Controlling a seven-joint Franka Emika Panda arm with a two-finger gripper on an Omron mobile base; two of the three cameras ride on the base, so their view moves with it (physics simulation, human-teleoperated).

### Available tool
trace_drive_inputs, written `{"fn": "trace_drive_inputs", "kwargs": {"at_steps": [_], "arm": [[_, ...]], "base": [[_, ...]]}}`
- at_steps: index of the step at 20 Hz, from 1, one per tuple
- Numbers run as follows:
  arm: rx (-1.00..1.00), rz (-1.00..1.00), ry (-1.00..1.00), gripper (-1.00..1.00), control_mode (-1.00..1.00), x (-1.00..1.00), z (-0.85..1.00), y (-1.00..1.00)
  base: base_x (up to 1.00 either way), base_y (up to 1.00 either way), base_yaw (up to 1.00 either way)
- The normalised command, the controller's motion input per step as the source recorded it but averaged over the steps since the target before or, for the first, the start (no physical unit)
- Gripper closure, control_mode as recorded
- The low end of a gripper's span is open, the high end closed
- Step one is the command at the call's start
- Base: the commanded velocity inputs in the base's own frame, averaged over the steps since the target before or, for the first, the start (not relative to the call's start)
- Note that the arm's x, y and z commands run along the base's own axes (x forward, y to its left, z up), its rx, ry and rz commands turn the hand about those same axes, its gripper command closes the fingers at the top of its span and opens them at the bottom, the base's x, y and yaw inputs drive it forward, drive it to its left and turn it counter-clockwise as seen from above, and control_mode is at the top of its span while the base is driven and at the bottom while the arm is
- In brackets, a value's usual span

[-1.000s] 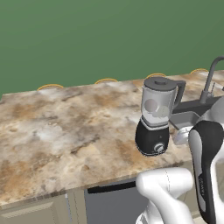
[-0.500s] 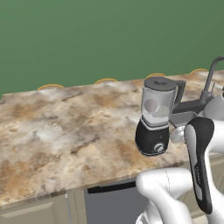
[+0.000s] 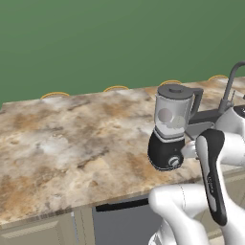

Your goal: Grab the onion and lemon from the fridge, place them in the blender, close the lid, and turn on the blender to create a marinade.

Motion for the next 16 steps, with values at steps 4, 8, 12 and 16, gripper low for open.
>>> {"fn": "trace_drive_inputs", "kwargs": {"at_steps": [4,8,12,16], "arm": [[0.10,0.00,-0.06,1.00,-1.00,0.28,-0.39,0.00],[0.13,0.01,-0.07,1.00,-1.00,0.19,-0.29,0.00],[0.06,0.06,-0.15,1.00,-1.00,0.08,-0.13,0.00],[0.01,0.02,-0.16,1.00,-1.00,0.20,-0.09,0.00]], "base": [[0.00,0.00,0.00],[0.00,0.00,0.00],[0.00,0.00,0.00],[0.00,0.00,0.00]]}}
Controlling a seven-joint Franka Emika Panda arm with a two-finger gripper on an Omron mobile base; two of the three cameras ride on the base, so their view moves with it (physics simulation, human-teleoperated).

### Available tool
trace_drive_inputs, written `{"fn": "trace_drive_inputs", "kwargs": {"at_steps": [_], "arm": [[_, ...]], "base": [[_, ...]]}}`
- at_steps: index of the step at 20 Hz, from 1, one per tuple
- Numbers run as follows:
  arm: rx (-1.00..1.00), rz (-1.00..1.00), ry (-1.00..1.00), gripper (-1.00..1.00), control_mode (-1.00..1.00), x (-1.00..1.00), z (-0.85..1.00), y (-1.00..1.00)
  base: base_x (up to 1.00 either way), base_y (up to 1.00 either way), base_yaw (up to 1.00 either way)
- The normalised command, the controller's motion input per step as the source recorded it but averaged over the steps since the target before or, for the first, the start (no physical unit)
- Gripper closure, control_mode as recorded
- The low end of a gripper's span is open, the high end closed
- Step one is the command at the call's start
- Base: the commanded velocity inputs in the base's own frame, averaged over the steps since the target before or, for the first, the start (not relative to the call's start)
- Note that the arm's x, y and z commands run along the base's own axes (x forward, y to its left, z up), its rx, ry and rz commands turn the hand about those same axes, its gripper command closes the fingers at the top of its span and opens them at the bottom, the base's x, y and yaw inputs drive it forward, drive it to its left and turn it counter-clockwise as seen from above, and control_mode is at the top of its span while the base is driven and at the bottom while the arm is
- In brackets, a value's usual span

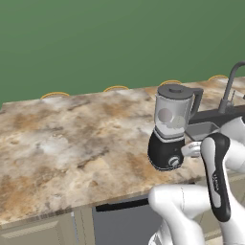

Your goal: Grab the onion and lemon from the fridge, place them in the blender, close the lid, and turn on the blender to create a marinade.

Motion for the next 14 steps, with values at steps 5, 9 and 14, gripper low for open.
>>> {"fn": "trace_drive_inputs", "kwargs": {"at_steps": [5,9,14], "arm": [[0.00,0.00,-0.18,1.00,-1.00,0.18,-0.02,0.00],[0.00,0.01,-0.06,1.00,-1.00,0.12,-0.15,0.00],[0.00,0.00,0.00,1.00,-1.00,0.27,-0.16,0.04]], "base": [[0.00,0.00,0.00],[0.00,0.00,0.00],[0.00,0.00,0.00]]}}
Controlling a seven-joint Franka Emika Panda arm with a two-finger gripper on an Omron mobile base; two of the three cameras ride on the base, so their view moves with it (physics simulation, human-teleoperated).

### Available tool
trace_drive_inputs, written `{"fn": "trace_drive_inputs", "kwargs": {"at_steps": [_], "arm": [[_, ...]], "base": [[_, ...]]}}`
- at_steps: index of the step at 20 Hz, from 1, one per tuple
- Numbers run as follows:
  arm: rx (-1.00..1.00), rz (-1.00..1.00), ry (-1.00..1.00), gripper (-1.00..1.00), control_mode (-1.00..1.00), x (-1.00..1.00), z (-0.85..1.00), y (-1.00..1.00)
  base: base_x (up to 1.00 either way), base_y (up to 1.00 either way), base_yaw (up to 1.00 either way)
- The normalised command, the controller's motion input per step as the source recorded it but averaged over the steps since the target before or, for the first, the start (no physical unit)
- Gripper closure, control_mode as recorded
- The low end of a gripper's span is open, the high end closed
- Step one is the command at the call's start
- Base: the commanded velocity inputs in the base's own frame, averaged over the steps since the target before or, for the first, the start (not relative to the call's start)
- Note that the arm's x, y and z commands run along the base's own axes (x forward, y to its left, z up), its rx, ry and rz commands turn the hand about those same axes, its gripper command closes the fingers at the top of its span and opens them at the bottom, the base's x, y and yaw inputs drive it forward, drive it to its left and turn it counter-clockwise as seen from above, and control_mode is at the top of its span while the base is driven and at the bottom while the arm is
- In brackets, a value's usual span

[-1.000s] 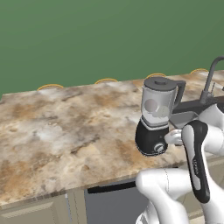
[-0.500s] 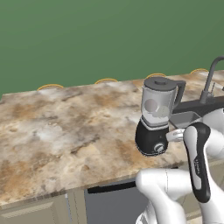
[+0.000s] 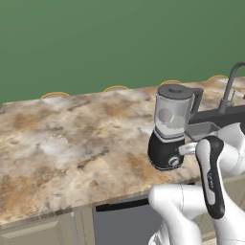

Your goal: Grab the onion and lemon from the fridge, place them in the blender, close the lid, and turn on the blender to create a marinade.

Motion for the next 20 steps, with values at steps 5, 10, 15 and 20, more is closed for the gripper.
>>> {"fn": "trace_drive_inputs", "kwargs": {"at_steps": [5,10,15,20], "arm": [[0.00,0.00,0.11,1.00,-1.00,0.36,-0.16,0.09],[0.00,0.00,0.16,1.00,-1.00,0.31,0.00,0.03],[0.00,0.00,0.05,1.00,-1.00,0.26,-0.09,0.00],[-0.03,0.00,0.00,1.00,-1.00,0.16,-0.19,0.00]], "base": [[0.00,0.00,0.00],[0.00,0.00,0.00],[0.00,0.00,0.00],[0.00,0.00,0.00]]}}
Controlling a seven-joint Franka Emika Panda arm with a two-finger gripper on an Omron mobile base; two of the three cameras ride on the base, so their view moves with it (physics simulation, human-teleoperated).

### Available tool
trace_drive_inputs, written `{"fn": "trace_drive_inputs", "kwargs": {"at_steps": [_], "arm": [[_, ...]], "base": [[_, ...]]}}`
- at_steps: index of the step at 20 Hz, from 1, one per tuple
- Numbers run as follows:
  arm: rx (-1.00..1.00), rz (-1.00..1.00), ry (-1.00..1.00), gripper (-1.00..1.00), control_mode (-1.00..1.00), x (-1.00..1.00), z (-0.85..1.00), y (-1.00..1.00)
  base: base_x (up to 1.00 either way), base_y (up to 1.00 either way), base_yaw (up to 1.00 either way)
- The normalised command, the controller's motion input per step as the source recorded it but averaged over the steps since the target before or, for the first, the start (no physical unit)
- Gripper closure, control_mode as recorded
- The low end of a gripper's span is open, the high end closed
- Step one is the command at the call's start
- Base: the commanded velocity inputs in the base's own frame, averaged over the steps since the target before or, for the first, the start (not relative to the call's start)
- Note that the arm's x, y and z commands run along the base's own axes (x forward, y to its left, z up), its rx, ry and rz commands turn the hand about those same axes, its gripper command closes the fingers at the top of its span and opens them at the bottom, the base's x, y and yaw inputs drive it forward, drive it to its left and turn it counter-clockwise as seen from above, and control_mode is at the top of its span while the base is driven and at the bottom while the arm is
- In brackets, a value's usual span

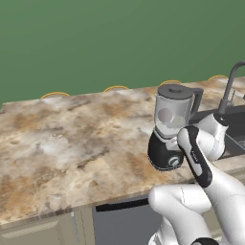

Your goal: Grab the onion and lemon from the fridge, place them in the blender, close the lid, and turn on the blender to create a marinade.

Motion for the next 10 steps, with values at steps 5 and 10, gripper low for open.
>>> {"fn": "trace_drive_inputs", "kwargs": {"at_steps": [5,10], "arm": [[-0.02,0.00,0.00,1.00,-1.00,0.08,-0.05,0.01],[0.00,0.00,0.00,1.00,-1.00,0.00,0.00,0.00]], "base": [[0.00,0.00,0.00],[0.00,0.00,0.00]]}}
